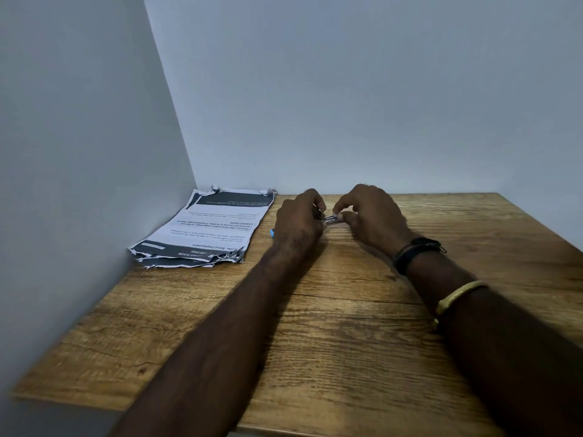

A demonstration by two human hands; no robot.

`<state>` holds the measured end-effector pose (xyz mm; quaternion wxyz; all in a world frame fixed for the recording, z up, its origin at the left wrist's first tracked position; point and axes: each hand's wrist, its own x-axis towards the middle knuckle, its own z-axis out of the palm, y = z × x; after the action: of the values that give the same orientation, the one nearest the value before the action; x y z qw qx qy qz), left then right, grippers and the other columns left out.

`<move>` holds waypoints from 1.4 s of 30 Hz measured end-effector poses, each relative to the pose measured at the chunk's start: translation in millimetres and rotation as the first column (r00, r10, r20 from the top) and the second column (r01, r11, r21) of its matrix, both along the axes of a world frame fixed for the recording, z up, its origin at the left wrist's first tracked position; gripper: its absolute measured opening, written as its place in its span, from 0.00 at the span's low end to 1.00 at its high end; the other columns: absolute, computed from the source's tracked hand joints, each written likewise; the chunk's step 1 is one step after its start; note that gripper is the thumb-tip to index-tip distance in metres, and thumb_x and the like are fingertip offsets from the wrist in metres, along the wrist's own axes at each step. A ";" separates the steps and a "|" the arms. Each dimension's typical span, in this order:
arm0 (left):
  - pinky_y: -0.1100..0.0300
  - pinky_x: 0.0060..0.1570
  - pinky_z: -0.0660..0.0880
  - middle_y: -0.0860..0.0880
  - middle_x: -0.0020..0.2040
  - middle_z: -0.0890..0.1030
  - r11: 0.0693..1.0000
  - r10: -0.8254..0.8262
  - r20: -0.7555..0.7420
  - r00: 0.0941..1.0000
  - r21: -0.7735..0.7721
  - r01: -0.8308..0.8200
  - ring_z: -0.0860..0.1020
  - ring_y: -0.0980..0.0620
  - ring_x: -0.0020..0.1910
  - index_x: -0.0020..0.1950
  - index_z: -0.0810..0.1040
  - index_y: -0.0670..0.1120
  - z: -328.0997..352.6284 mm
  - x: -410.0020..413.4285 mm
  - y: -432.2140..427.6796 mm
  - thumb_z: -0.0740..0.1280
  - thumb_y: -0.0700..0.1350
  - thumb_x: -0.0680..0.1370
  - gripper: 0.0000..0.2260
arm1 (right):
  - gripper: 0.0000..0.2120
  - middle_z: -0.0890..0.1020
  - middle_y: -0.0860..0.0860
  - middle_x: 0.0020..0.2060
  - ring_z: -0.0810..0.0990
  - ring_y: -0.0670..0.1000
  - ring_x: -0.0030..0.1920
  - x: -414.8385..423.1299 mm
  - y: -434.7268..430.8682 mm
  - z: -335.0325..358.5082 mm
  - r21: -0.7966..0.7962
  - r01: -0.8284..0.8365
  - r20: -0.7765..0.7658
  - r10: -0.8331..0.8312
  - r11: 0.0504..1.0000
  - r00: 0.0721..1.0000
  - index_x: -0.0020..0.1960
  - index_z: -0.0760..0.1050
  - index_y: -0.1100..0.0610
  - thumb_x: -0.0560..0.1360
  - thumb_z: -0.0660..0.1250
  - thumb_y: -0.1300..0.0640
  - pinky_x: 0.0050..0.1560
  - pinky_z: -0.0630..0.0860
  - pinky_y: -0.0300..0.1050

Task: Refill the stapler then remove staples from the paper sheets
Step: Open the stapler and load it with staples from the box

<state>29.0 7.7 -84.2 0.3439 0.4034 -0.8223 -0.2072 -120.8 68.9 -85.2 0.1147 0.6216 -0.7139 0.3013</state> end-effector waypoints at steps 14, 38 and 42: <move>0.53 0.55 0.78 0.47 0.48 0.87 0.999 -0.039 -0.005 0.999 -0.013 0.039 0.84 0.48 0.51 0.51 0.79 0.47 0.8 0.7 0.8 0.77 0.38 0.71 0.12 | 0.07 0.86 0.49 0.48 0.82 0.52 0.48 1.0 2.1 1.7 0.040 0.008 0.084 -0.012 0.999 0.996 0.53 0.86 0.49 0.75 0.74 0.53 0.50 0.79 0.50; 0.53 0.52 0.79 0.50 0.43 0.87 0.999 -0.035 -0.060 0.998 -0.003 0.035 0.84 0.50 0.47 0.48 0.78 0.50 -1.0 0.9 -3.5 0.77 0.38 0.70 0.12 | 0.06 0.84 0.51 0.46 0.79 0.53 0.50 3.8 5.3 3.5 0.029 0.015 0.038 -0.016 0.999 0.999 0.49 0.87 0.49 0.75 0.74 0.57 0.52 0.76 0.51; 0.55 0.51 0.79 0.50 0.43 0.87 1.000 -0.020 -0.082 0.996 0.014 0.021 0.84 0.51 0.47 0.49 0.79 0.49 0.2 2.4 -4.3 0.76 0.38 0.71 0.12 | 0.07 0.83 0.50 0.45 0.79 0.54 0.51 2.5 8.3 4.5 -0.008 0.070 -0.050 -0.071 0.998 0.996 0.48 0.86 0.46 0.74 0.72 0.55 0.53 0.73 0.51</move>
<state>31.5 3.3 -84.0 0.3720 0.3888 -0.8100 -0.2332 -118.3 77.2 -80.7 0.1450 0.6031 -0.7314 0.2834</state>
